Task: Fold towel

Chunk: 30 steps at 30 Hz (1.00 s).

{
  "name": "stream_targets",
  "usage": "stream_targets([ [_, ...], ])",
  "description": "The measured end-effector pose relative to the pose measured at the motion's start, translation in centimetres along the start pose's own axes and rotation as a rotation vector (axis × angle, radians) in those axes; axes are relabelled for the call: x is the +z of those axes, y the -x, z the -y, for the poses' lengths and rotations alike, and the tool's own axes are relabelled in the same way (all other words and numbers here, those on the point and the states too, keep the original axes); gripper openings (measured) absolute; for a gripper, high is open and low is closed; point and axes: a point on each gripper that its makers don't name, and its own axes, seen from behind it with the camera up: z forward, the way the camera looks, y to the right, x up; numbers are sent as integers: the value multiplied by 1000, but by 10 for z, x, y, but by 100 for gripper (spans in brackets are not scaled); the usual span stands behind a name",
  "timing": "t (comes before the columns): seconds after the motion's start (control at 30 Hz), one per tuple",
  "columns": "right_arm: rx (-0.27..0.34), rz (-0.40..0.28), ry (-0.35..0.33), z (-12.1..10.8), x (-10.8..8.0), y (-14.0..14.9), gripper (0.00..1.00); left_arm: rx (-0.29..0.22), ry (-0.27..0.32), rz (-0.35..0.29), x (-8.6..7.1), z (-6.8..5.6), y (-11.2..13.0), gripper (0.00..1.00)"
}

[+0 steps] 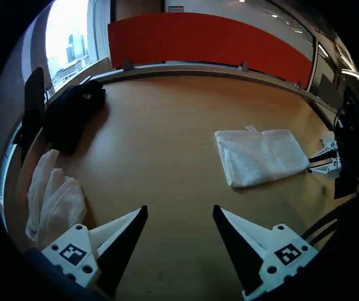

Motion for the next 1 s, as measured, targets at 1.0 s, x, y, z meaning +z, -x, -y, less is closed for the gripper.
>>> stream_targets([
  [1.0,-15,-110,52,-8,-28,-60,5,-5,-2,0,2,0,-4,97],
])
